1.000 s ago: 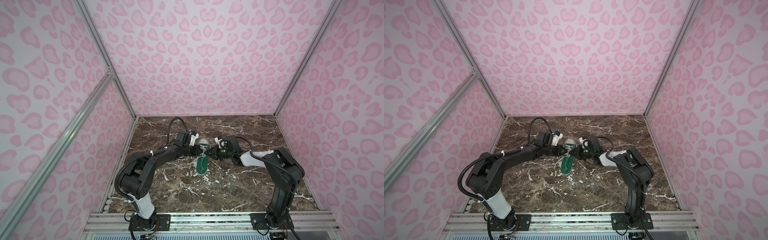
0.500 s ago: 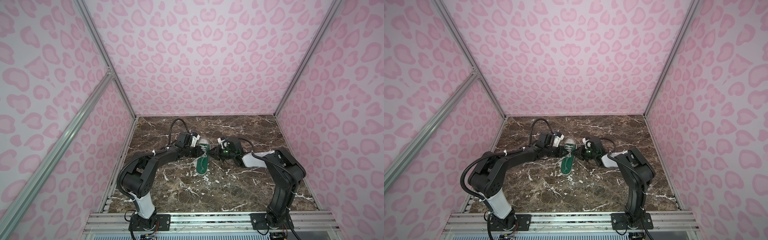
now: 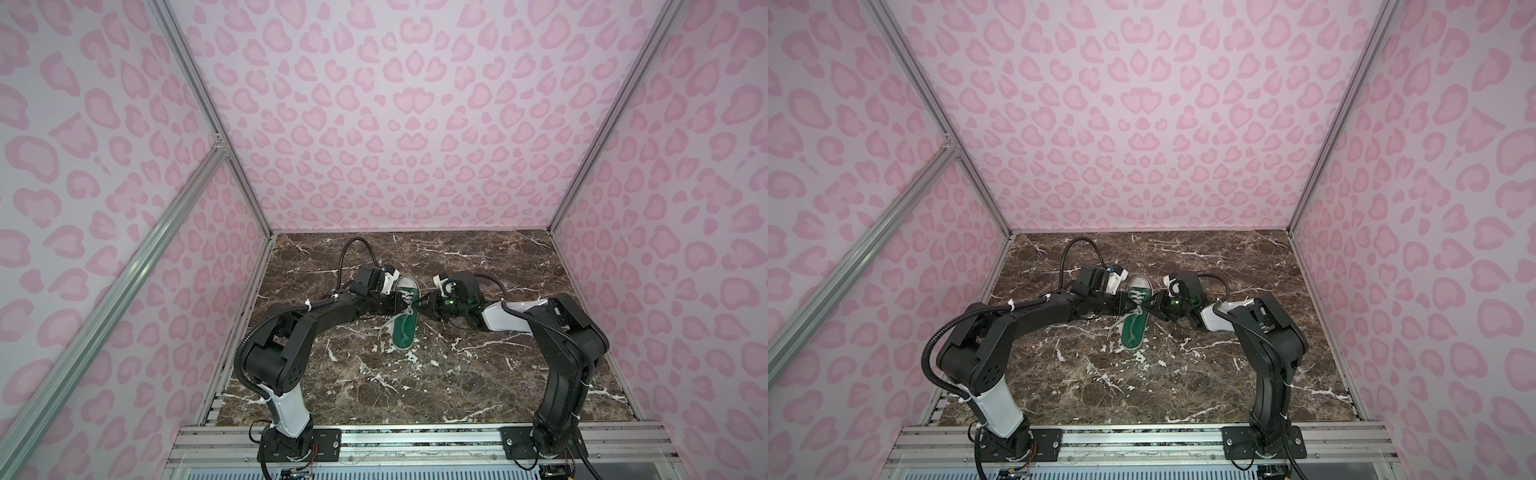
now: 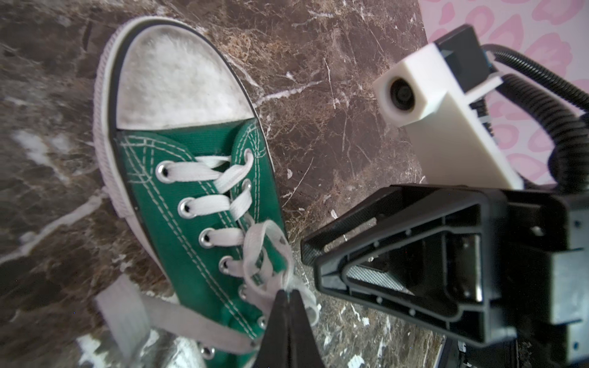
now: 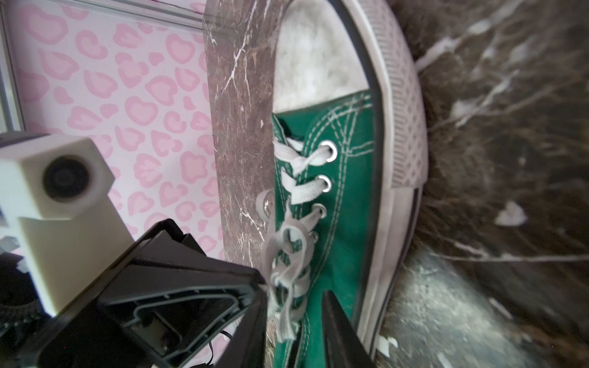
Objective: Tie the shoes
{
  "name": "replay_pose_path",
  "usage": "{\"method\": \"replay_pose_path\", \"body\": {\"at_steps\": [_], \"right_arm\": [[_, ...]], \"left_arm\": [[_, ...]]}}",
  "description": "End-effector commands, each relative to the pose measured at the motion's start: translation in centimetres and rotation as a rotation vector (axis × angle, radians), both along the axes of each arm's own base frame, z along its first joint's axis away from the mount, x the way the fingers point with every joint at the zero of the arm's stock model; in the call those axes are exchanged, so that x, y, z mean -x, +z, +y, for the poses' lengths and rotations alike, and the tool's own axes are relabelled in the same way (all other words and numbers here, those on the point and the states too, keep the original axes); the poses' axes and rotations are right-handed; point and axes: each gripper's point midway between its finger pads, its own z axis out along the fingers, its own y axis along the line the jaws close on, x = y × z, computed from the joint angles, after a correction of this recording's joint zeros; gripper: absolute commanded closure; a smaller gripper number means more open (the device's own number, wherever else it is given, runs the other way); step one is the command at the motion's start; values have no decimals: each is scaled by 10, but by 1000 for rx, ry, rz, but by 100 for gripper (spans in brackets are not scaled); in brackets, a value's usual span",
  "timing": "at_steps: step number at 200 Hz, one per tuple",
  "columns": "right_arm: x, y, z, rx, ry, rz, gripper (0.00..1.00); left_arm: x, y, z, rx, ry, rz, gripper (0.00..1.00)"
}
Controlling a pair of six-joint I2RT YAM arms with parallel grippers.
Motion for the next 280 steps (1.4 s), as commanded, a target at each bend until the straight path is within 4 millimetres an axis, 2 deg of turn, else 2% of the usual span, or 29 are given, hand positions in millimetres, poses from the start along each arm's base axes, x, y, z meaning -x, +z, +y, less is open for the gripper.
{"method": "replay_pose_path", "body": {"at_steps": [1, 52, 69, 127, 173, 235, 280], "right_arm": [[-2, -15, -2, 48, -3, 27, 67], [-13, -19, 1, 88, 6, 21, 65], [-15, -18, 4, 83, 16, 22, 68], [-18, -15, 9, 75, 32, 16, 90], [-24, -2, 8, 95, 34, -33, 99], [-33, 0, 1, 126, -5, -54, 100], [-45, -1, -17, 139, -102, -54, 100]], "left_arm": [[-5, 9, -1, 1, -4, -34, 96], [-5, 11, 5, -9, 1, -42, 96], [-5, 12, 8, -10, 5, -43, 96], [-7, 13, 12, -14, 13, -45, 96], [-7, 12, 16, -16, 19, -44, 97], [-8, 13, 23, -18, 29, -44, 97], [-7, 13, 28, -23, 37, -45, 97]]}}
